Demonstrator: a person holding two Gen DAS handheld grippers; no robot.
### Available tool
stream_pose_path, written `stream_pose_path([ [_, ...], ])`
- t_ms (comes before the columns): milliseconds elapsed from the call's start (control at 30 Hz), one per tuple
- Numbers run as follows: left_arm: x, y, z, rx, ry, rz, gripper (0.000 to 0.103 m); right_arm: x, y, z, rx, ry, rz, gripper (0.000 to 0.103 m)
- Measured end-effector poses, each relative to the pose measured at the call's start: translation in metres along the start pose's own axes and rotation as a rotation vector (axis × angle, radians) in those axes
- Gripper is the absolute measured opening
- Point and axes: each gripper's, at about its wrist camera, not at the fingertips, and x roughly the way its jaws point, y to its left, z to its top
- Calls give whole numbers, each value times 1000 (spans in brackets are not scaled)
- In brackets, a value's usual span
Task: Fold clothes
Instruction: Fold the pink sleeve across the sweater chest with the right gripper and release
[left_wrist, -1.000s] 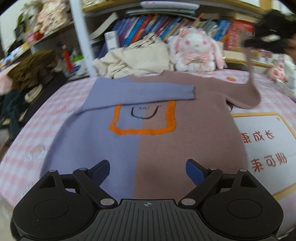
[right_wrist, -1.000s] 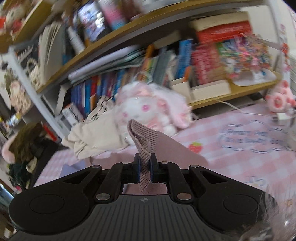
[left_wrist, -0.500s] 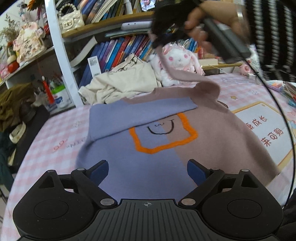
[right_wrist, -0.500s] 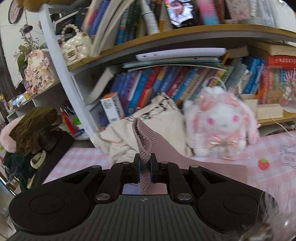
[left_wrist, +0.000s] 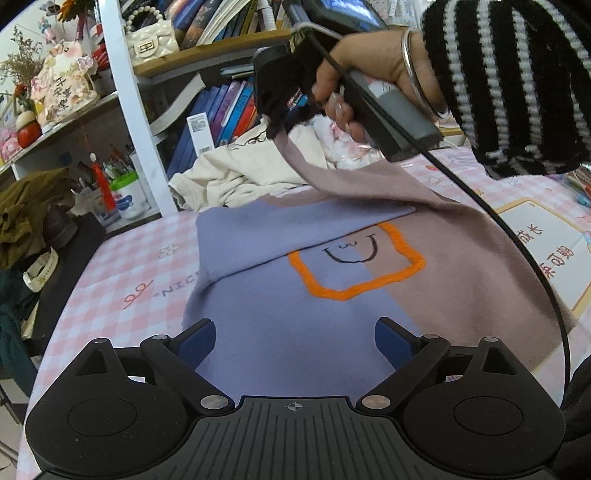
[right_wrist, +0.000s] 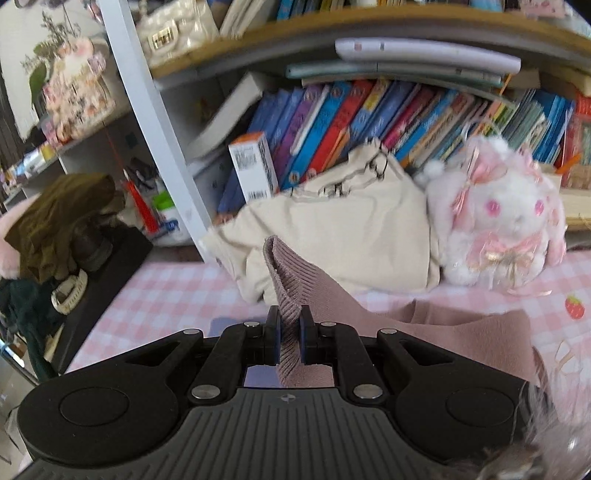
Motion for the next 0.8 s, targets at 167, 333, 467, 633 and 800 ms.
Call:
stream_pose_path([
  [167,1,2,-1,-6,10,-1,95,17,1,-8,9,48,10,10],
  [333,2,-1,0,-6,12,-5,95,13,2,-13,3,54,101,33],
  [467,6,-7,3,14,0,-21,95,-12,-1,-16,-57,-11,130,41],
  [633,8,-13,5,38,-9,-33,95,-29,-25,-29,-43,10,54,41],
  [800,9,-13,5,43,-5,-26,95,-45,-44,-58,-30,72,6,41],
])
